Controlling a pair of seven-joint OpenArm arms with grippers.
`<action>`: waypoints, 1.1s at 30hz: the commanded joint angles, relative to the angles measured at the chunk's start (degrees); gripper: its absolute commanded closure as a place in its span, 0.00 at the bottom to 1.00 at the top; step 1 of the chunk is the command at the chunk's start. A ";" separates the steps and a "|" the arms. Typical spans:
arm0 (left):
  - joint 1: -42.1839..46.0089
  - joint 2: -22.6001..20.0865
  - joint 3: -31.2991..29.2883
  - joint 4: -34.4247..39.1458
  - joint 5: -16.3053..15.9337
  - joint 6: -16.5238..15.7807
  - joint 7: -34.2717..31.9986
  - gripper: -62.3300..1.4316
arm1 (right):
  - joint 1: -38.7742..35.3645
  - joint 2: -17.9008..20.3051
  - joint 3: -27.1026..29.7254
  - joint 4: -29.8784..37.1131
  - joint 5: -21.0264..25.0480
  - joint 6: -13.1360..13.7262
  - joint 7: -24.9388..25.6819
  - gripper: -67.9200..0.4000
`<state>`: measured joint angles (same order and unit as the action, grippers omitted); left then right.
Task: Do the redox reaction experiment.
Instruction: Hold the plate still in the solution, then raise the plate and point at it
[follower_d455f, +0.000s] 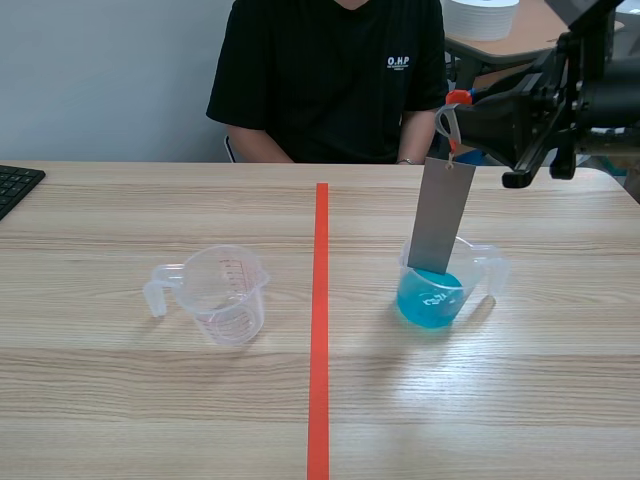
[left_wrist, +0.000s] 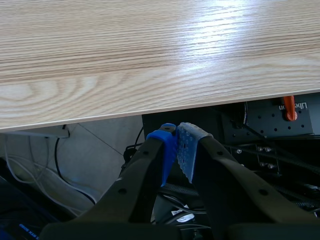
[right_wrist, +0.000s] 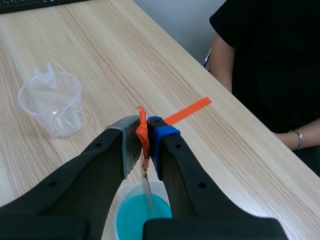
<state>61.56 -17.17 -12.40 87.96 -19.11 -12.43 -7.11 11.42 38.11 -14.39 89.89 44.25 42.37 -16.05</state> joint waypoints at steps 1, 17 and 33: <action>0.13 0.02 0.11 0.50 -0.13 -0.17 -0.74 0.92 | 0.94 1.77 1.18 1.62 2.05 0.35 -0.11 0.97; 0.13 0.02 0.11 0.50 -0.13 -0.17 -0.76 0.92 | 0.94 6.88 6.93 9.14 14.60 0.35 -9.05 0.97; 0.20 -3.67 0.11 0.74 -0.33 -0.37 -1.07 0.92 | 0.96 7.30 11.89 13.20 20.96 0.35 -15.32 0.97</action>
<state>61.58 -19.22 -12.38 87.96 -19.14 -12.62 -7.20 11.42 44.47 -3.44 102.28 64.18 42.39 -32.16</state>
